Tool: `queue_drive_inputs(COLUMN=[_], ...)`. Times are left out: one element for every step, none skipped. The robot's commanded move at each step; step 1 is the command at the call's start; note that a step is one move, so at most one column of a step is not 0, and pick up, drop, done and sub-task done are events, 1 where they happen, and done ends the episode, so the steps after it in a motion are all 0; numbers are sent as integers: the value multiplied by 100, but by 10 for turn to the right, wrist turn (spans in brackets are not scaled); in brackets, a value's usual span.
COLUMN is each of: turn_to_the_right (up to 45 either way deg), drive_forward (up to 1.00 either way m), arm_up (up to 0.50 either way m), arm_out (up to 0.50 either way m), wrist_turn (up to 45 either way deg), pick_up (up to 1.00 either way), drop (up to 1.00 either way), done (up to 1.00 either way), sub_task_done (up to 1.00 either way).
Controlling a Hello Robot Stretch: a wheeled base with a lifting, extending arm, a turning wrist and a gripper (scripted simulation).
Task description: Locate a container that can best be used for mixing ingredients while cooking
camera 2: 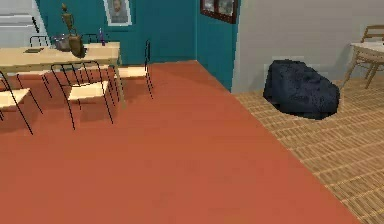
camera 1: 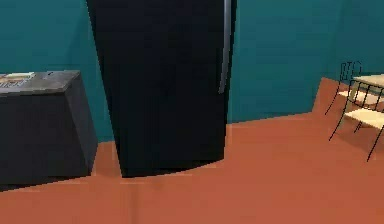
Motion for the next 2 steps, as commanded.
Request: queue_drive_inputs(turn_to_the_right=[-150,0], drive_forward=[0,10], arm_up=[0,0], arm_out=[0,0], wrist_turn=[0,0], pick_up=[0,0], drop=[0,0], done=[0,0], sub_task_done=[0,0])
